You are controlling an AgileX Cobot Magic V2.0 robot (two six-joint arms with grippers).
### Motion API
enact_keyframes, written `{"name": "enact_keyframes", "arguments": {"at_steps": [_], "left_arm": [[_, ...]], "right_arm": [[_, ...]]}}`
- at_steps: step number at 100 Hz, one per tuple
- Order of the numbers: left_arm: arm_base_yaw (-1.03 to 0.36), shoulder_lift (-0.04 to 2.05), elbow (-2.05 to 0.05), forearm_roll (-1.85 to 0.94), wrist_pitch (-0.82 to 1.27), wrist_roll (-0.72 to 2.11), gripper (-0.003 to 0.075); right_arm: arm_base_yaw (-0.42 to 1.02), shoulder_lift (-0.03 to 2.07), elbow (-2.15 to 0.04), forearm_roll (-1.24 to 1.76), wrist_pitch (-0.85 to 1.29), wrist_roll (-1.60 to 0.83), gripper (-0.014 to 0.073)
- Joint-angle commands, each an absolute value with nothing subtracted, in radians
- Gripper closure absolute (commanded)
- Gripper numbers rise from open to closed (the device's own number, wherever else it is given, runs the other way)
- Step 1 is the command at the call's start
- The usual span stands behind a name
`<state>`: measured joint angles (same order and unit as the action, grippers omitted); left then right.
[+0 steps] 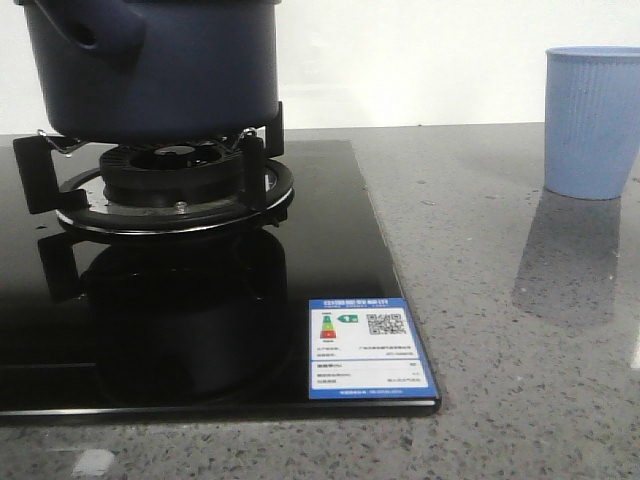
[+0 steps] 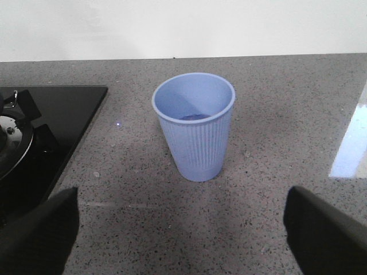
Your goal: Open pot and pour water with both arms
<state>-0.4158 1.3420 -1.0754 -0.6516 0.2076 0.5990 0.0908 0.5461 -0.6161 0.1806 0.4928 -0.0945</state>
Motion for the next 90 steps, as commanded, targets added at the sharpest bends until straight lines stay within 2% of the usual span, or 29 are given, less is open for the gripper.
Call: {"name": "enact_keyframes", "arguments": {"at_steps": [1,37,63,90], "left_arm": [[-0.422,1.318,-1.113,-0.667,0.132,0.6,0.0414],[-0.42,1.239,-1.113,-0.667,0.091,0.6,0.0414],[-0.42,1.176,-1.113,-0.667,0.042,0.6,0.0414],[-0.419,1.141,-1.113,-0.664,0.013,0.6,0.0414]], "right_arm": [[0.093,0.555,-0.654,0.177,0.427,-0.105,-0.0041],[0.093,0.582,-0.622,0.188,0.416,-0.105,-0.0041],[0.093,0.687,-0.544,0.232,0.23,-0.105,-0.0041],[0.136,0.887,-0.541,0.238,0.03,-0.105,-0.0041]]}}
